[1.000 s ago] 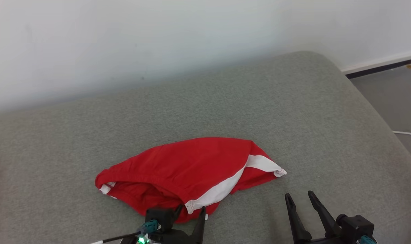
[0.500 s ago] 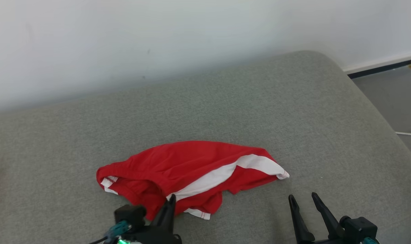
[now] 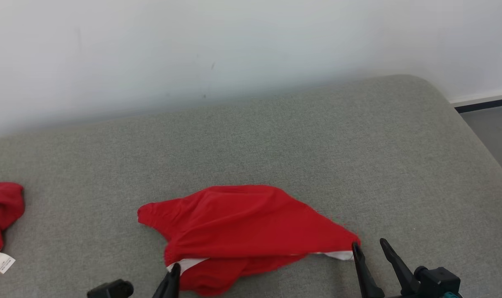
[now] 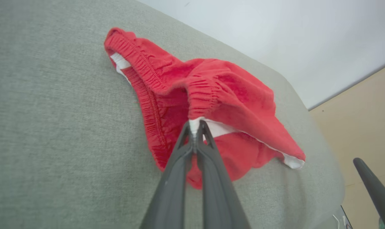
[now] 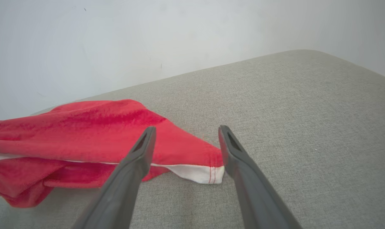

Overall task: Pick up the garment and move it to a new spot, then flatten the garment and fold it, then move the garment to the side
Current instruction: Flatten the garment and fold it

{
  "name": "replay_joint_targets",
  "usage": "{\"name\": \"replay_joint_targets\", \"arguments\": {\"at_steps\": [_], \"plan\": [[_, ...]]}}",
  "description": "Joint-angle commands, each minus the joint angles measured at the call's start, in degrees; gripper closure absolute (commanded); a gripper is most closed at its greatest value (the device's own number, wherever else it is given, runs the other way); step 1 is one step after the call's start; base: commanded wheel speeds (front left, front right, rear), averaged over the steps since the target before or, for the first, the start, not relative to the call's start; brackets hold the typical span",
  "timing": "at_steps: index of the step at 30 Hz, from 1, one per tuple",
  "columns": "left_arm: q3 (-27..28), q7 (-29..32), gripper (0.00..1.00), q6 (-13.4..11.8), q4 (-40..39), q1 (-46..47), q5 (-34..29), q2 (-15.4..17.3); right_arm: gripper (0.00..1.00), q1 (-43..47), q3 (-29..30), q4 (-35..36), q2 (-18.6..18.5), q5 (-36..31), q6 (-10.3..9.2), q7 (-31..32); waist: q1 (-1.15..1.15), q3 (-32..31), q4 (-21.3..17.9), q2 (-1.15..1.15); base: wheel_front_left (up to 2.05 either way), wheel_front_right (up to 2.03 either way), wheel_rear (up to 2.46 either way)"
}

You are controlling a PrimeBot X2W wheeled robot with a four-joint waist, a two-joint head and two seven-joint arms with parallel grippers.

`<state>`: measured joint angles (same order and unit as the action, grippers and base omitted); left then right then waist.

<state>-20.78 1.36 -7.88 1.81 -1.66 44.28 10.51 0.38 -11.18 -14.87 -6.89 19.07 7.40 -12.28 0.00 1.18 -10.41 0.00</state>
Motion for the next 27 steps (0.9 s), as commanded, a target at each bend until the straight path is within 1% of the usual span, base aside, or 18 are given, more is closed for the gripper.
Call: {"name": "replay_joint_targets", "arguments": {"at_steps": [1, 3, 4, 7, 9, 12, 14, 15, 16, 22, 27], "plan": [[0.5, 0.3, 1.00, -0.7, -0.8, -1.2, -0.3, 1.0, 0.00, 0.7, -0.1, 0.2, -0.3, 0.0, 0.18, 0.1, 0.00, -0.1, 0.0, 0.00, 0.00, 0.00, 0.00], [1.0, 0.6, 1.00, -2.5, -1.0, -2.3, -2.5, 3.4, 0.00, 0.6, -0.2, 0.4, -0.4, 0.1, 0.18, 0.2, 0.00, 0.0, -0.2, 0.00, 0.00, 0.00, 0.00], [1.0, 0.5, 1.00, -3.1, -0.9, -2.7, -3.2, 4.0, 0.00, 0.6, -0.2, 0.4, -0.4, 0.1, 0.18, 0.3, 0.00, 0.0, -0.2, 0.00, 0.00, 0.00, 0.00], [0.1, 0.7, 1.00, -3.9, 0.7, -3.0, -5.4, 5.5, 0.00, 0.5, 0.0, 0.5, -0.5, 0.2, 0.18, 0.4, 0.00, 0.3, -0.3, 0.00, 0.00, 0.00, 0.00], [-0.5, 0.3, 1.00, -4.1, 2.0, -2.4, -6.2, 5.5, 0.00, 0.4, 0.0, 0.6, -0.4, 0.2, 0.18, 0.4, 0.00, 0.5, -0.4, 0.00, 0.00, 0.00, 0.00], [-1.1, -0.5, 1.00, -3.8, 3.5, -1.4, -6.6, 4.6, 0.00, 0.1, 0.3, 0.7, -0.3, 0.1, 0.18, 0.6, 0.00, 1.0, -0.3, 0.00, 0.00, 0.00, 0.00], [-1.1, -1.4, 1.00, -4.4, 4.6, -1.1, -7.3, 4.2, 0.00, 0.0, 0.5, 0.8, -0.3, -0.2, 0.18, 0.6, 0.00, 1.2, -0.2, 0.00, 0.00, 0.00, 0.00], [-1.1, -1.9, 0.69, -4.7, 5.1, -0.9, -7.8, 4.1, 0.00, -0.1, 0.6, 0.8, -0.3, -0.2, 0.18, 0.6, 0.00, 1.3, -0.1, 0.00, 0.00, 0.00, 0.00], [-1.0, -2.6, 0.00, -5.0, 5.7, -0.9, -8.1, 4.1, 0.00, -0.1, 0.7, 0.8, -0.4, -0.2, 0.18, 0.6, 0.00, 1.4, 0.0, 0.00, 0.00, 0.00, 0.00], [0.2, -7.6, 0.00, -4.8, 8.4, -1.6, -8.9, 4.7, 0.00, 0.2, 1.3, 0.7, -0.1, -0.4, 0.18, 0.5, 0.00, 1.2, 0.9, 0.00, 0.00, 0.00, 0.00], [1.2, -14.1, 0.00, -3.2, 9.4, -2.2, -10.8, 5.5, 0.00, 0.7, 1.8, 0.8, -0.2, -0.4, 0.18, 0.9, 0.00, 0.6, 2.5, 0.00, 0.00, 0.00, 0.00]]}}
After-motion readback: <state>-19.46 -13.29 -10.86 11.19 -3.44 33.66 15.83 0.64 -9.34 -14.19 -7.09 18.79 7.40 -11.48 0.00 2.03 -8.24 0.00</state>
